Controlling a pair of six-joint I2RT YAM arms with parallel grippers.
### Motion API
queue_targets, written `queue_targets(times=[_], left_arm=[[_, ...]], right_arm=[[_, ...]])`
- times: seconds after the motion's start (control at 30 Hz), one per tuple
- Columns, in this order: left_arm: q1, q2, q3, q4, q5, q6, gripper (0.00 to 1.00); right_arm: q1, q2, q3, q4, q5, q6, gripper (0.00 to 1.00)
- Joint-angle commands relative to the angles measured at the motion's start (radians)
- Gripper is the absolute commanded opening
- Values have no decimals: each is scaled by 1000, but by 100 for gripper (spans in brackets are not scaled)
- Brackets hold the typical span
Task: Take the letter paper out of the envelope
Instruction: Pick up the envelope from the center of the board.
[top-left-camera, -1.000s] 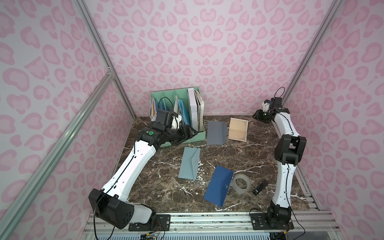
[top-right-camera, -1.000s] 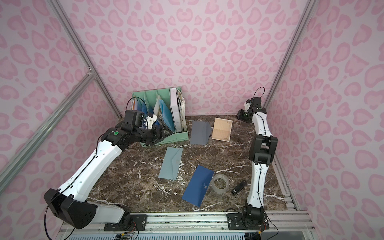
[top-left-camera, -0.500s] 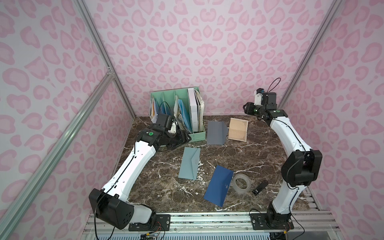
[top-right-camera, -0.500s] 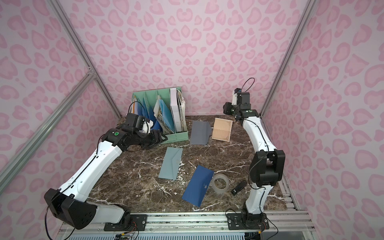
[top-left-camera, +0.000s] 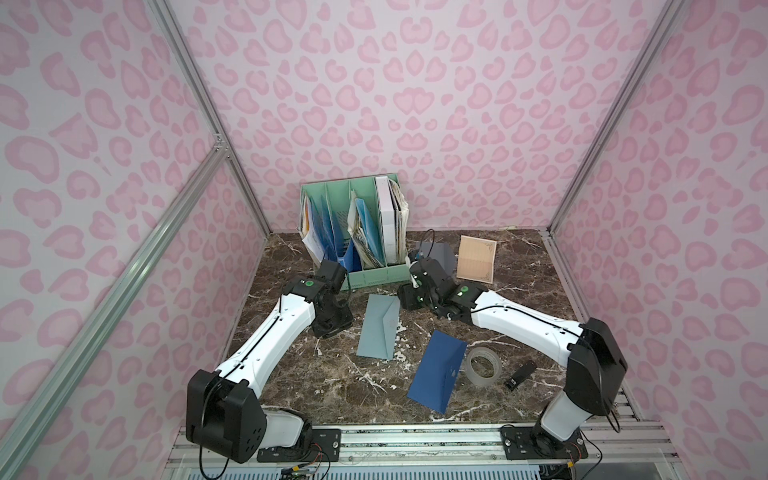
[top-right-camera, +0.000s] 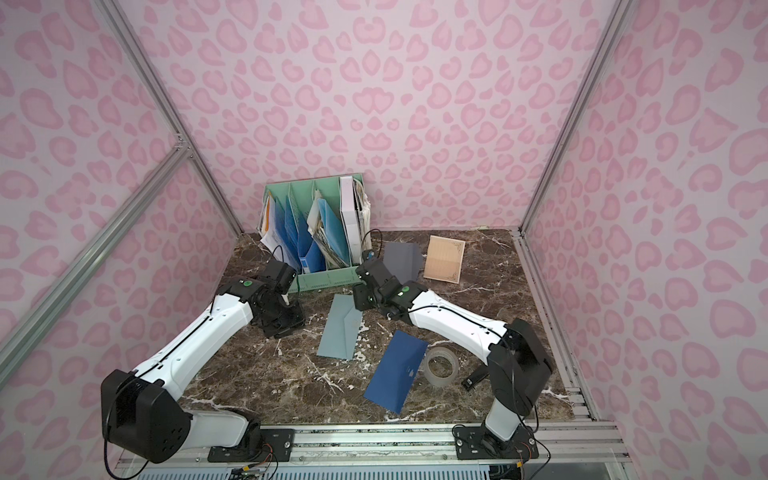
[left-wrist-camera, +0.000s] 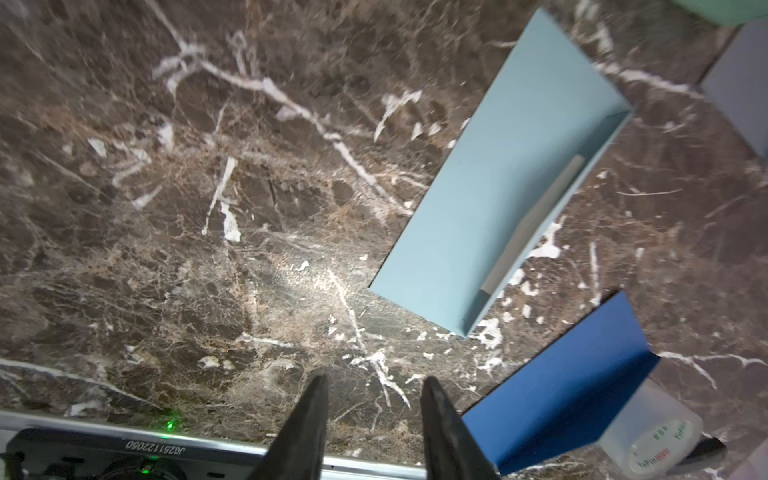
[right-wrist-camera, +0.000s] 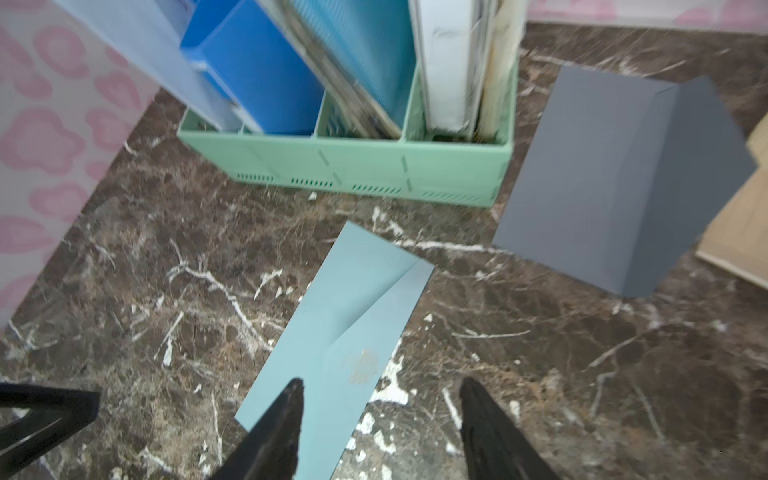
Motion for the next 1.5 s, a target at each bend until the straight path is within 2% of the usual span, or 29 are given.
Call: queue_targets(times=[0.0, 0.17, 0.23, 0.47, 0.6, 0.8, 1.03, 1.27, 1.37, 1.47], left_arm=[[29, -22, -108, 120, 24, -8, 42], [119, -44, -271, 324, 221, -6, 49], [131, -38, -301, 347, 244, -11, 50], [143, -38, -319, 333, 262, 26, 49], [148, -44, -295, 312, 267, 52, 48], [152, -63, -284, 305, 285, 69, 47], [152, -63, -282, 314, 317, 74, 46], [152, -66, -277, 308, 338, 85, 45], [152, -67, -278, 311, 343, 86, 45], [152, -65, -272, 312, 344, 88, 44]], right_arm=[[86, 91, 81, -96, 100, 35, 77], [166, 275, 250, -263, 104, 109, 84], [170, 343, 324, -339, 123, 146, 85], [184, 504, 501, -449, 106, 229, 85], [185, 597, 620, -575, 169, 276, 84], [184, 630, 668, -650, 260, 333, 84], [172, 653, 642, -631, 239, 364, 83], [158, 652, 631, -596, 220, 377, 70], [156, 641, 608, -577, 208, 378, 56], [149, 614, 562, -551, 201, 381, 36]])
